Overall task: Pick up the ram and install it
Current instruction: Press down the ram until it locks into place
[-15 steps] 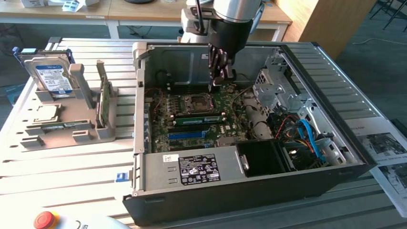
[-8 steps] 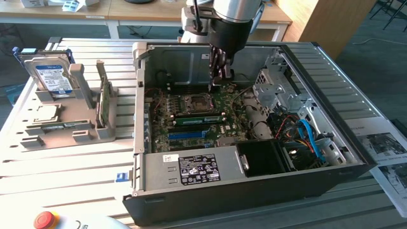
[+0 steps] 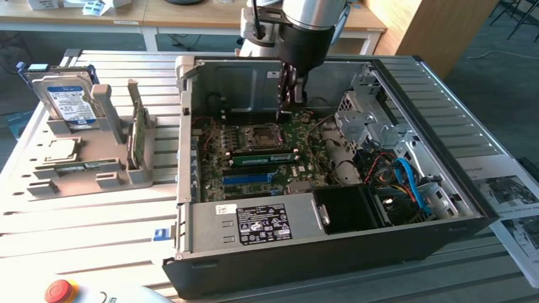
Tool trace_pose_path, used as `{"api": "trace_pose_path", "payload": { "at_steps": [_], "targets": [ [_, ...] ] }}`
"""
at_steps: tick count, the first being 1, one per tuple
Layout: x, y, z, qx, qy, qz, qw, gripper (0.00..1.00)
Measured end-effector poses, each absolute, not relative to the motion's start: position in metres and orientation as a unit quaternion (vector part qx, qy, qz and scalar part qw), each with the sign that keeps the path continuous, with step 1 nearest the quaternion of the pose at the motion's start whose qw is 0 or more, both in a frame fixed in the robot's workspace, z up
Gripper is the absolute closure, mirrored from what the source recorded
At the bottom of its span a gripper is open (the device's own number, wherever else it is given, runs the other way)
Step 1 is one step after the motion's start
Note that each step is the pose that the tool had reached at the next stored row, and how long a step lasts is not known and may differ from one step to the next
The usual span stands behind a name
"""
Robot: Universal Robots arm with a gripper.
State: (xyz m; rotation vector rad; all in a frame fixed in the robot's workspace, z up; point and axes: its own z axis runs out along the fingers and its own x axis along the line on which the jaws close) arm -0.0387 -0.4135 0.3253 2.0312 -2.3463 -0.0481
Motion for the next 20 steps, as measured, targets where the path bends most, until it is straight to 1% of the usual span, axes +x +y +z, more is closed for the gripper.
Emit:
{"api": "trace_pose_path", "payload": {
  "at_steps": [20],
  "targets": [
    [-0.0387, -0.4135, 0.3253, 0.568, -0.823, -0.017, 0.017, 0.9]
  ]
}}
